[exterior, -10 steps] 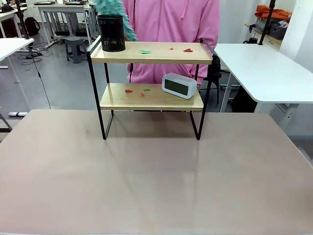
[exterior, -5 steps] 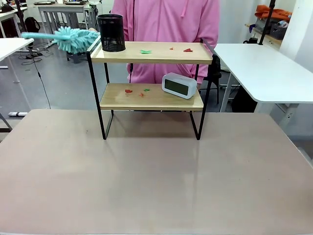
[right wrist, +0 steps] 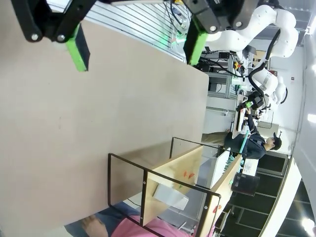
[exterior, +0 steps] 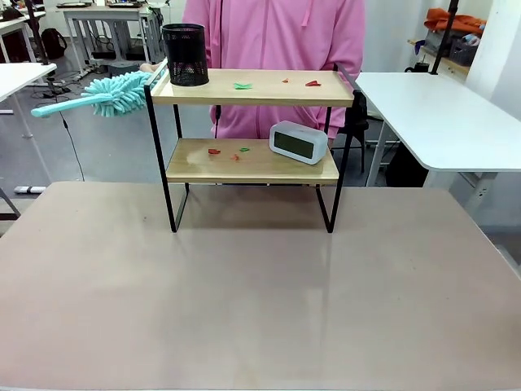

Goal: Clean the shelf.
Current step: Pick up the Duster from the human.

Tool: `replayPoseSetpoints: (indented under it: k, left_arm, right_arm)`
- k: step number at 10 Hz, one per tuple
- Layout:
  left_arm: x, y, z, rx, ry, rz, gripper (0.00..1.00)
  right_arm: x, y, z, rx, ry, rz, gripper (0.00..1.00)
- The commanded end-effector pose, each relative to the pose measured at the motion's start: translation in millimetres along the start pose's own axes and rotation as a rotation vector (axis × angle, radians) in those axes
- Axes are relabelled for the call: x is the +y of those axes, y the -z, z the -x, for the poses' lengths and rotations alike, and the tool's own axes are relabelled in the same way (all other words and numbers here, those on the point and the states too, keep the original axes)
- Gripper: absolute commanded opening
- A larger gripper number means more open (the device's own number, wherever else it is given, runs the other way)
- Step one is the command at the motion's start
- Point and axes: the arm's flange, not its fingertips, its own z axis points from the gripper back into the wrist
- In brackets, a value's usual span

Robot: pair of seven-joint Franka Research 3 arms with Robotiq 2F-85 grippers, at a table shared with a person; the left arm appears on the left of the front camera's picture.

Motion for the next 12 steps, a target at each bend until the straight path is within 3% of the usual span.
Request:
replayPoseSetpoints:
  k: [1,2,3,5,7,8,9,12]
  left_arm:
    - [-0.4,0.3,-0.2,-0.001,0.000,0.001,1.00]
    - [4.2,3.9,-20.6,0.038,-0.052,0.018,1.00]
    - [4.6,2.5,-53.6,0.046,-0.117,0.140,1.00]
    - [10.5,7.2,-134.6,0.022,-0.211,0.233,1.00]
    - [23.9,44.1,-181.7,0.109,-0.295,0.316,1.00]
    - [28.9,77.1,-190.1,0.206,-0.422,0.228,1.00]
    - [7.9,41.2,-160.6,0.073,-0.235,0.285,1.00]
    - [13.5,52.4,-174.8,0.101,-0.283,0.277,1.00]
  right_arm:
    - [-2.9,-2.3,-1.8,-0.011,-0.026,-0.027,1.00]
    - [-2.9,-2.3,-1.8,-0.011,-0.026,-0.027,1.00]
    - [-2.9,-2.3,-1.8,-0.011,-0.026,-0.027,1.00]
    - [-2.9,-2.3,-1.8,-0.011,-0.026,-0.027,1.00]
    - [-2.9,-2.3,-1.8,-0.011,-0.026,-0.027,1.00]
    - [-2.9,-2.3,-1.8,-0.011,-0.026,-0.027,1.00]
    - [-2.9,-2.3,-1.8,-0.011,-0.026,-0.027,1.00]
    - [-2.9,-2.3,-1.8,-0.011,-0.026,-0.027,1.00]
